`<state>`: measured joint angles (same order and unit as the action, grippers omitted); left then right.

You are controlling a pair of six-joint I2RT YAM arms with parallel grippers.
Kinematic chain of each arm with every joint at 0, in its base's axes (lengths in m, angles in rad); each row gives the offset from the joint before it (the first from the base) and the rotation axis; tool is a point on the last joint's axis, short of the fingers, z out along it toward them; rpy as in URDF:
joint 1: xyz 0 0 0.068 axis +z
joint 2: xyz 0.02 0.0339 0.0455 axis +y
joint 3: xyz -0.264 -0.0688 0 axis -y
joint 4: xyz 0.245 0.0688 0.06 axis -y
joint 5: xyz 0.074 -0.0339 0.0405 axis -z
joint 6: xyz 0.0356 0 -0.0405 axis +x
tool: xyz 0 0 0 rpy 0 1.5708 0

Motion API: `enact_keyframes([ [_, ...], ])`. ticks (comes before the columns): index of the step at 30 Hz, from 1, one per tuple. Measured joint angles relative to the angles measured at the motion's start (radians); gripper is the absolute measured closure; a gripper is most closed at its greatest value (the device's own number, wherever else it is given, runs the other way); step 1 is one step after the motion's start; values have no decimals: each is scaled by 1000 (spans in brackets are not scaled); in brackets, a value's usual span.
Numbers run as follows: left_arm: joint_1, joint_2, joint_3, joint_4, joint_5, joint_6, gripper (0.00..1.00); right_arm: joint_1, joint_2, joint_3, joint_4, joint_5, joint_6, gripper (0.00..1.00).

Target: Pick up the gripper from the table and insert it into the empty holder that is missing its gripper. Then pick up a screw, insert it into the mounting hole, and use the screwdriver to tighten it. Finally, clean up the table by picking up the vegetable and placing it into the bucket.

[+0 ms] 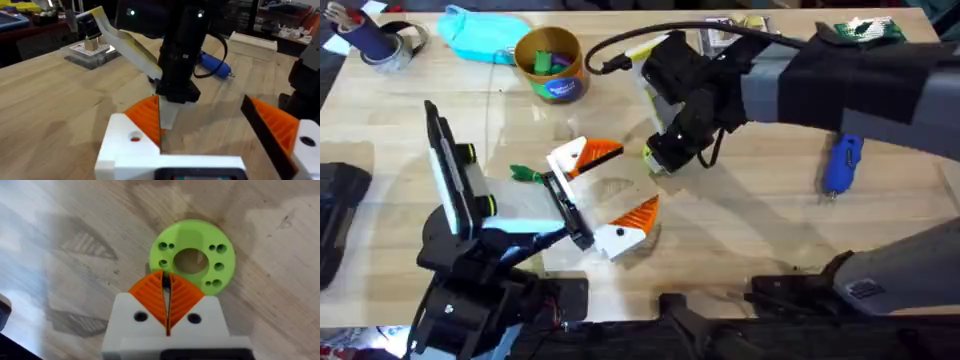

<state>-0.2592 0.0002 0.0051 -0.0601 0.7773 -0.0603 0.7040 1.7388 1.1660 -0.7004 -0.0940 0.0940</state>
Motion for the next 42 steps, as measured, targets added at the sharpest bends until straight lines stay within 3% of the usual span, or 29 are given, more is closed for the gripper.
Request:
enact_keyframes([
  [8, 0, 0, 0, 0, 0, 0, 8, -8, 0, 37, -70, 4, 0, 995],
  [15, 0, 0, 0, 0, 0, 0, 8, -41, -7, 249, -229, 11, 4, 995],
  [22, 0, 0, 0, 0, 0, 0, 8, -27, -47, 434, -261, -11, 61, 995],
  [33, 0, 0, 0, 0, 0, 0, 8, 109, -49, 595, -272, -51, 98, 995],
  [42, 0, 0, 0, 0, 0, 0, 8, 224, -49, 608, -282, -54, 52, 995],
])
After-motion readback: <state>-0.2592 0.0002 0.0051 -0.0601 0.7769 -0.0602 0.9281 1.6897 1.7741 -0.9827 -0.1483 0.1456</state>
